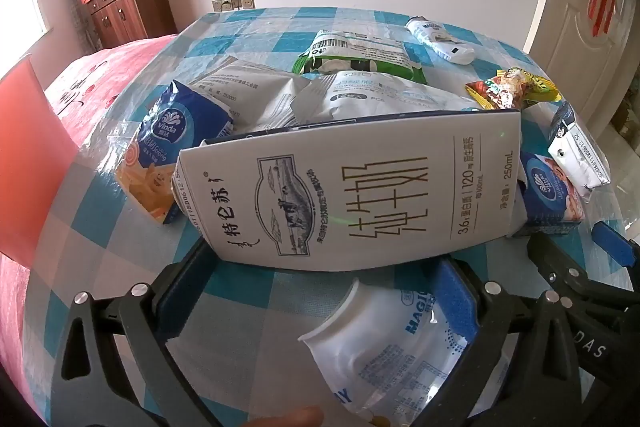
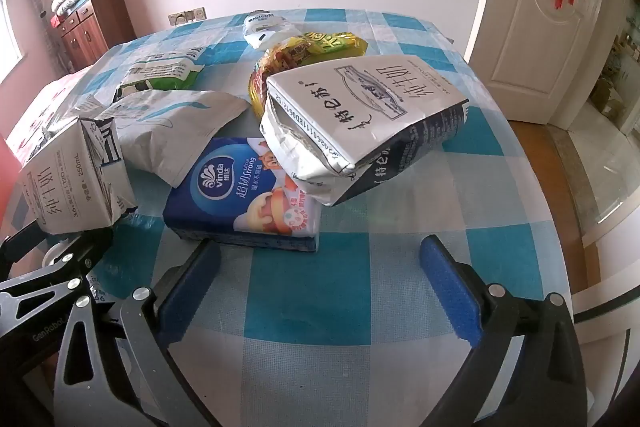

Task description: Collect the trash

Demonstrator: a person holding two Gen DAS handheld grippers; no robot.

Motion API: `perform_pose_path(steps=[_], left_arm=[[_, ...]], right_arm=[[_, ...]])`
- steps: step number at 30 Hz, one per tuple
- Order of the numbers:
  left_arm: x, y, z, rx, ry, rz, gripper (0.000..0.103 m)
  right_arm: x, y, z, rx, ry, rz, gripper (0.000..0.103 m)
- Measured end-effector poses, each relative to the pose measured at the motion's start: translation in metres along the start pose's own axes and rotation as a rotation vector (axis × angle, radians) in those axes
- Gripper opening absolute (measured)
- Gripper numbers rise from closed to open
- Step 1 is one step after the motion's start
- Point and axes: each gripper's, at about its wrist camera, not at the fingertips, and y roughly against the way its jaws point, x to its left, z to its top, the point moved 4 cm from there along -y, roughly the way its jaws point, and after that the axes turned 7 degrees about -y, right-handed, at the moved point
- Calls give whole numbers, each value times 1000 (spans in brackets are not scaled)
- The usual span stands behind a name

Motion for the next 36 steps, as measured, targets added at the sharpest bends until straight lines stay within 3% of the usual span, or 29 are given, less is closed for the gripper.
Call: perform_pose_path(steps=[27,36], left_arm=[[1,2,-3,6,-13,-8,99],[11,24,-11,-52,-43,12,99]], right_arm=[[0,0,0,0,0,-1,98],[0,0,0,0,-1,1,98]])
